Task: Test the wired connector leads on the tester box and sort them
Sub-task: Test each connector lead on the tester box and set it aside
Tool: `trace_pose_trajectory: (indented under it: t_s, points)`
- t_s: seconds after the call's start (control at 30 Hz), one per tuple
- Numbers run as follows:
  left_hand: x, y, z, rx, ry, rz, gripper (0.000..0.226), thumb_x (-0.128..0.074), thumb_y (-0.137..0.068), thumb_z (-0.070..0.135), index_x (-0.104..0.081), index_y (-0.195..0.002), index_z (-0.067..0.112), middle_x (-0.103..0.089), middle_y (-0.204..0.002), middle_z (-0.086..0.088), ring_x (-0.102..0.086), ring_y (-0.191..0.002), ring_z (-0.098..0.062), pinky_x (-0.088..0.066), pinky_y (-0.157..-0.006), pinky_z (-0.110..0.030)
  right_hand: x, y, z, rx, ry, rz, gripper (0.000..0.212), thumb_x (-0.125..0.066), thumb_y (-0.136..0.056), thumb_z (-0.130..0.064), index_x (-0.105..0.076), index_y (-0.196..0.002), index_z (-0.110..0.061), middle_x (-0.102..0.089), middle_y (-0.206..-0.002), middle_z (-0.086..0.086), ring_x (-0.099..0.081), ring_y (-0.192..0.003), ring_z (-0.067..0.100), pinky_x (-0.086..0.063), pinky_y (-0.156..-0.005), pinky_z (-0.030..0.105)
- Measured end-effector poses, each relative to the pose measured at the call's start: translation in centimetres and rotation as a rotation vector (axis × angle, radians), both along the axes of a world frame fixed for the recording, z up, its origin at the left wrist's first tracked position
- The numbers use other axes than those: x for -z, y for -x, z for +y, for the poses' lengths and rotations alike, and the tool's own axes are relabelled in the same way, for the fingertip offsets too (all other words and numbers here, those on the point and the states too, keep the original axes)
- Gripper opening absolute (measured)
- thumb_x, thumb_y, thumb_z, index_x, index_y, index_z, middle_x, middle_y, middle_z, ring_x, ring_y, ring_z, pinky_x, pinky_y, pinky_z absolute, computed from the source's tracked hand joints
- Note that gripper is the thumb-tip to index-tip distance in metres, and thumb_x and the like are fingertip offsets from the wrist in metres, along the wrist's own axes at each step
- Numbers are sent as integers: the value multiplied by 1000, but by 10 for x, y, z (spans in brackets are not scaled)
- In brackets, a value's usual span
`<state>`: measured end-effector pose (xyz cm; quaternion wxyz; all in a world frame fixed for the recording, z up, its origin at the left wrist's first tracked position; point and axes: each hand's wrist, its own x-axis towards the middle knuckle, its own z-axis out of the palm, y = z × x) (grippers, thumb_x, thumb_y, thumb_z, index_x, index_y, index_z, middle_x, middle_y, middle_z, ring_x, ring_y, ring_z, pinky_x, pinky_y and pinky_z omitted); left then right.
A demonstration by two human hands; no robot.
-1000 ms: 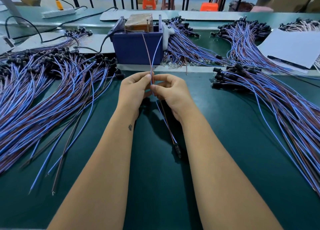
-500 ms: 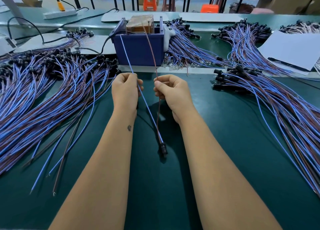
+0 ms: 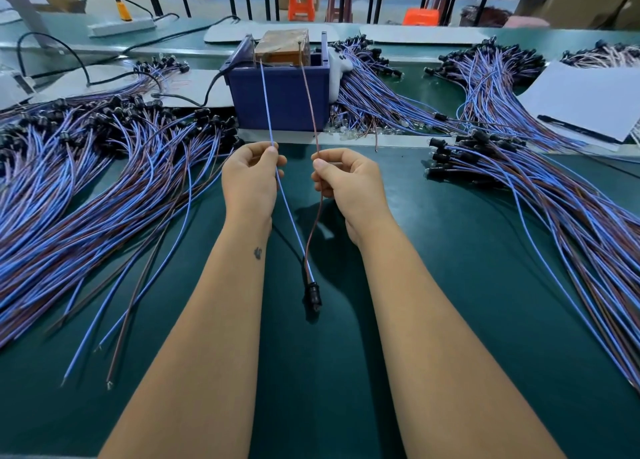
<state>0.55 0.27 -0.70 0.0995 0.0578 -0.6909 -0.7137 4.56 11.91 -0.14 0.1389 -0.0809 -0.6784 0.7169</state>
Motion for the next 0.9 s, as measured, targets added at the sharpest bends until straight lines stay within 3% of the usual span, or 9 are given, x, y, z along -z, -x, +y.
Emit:
trace_pose_trajectory:
  t_s: [0.43, 0.9]
  points:
    - [2, 3, -2, -2, 2, -4, 13, -55, -97, 20, -65, -90, 26, -67, -75, 12, -56, -59, 2, -49, -69, -27, -1, -1, 0, 10, -7, -6, 13, -59, -94, -6, -65, -87, -15, -62, -72, 1, -56, -56, 5, -48, -57, 13]
    - [0, 8, -8, -45, -61, -27, 13, -54, -99, 17, -65, -93, 22, -67, -76, 9, -57, -62, -2, -47, -63, -20, -1, 0, 1, 46, 2, -22, 11, -58, -95, -8, -64, -91, -16, -64, -74, 1, -58, -62, 7, -50, -59, 14]
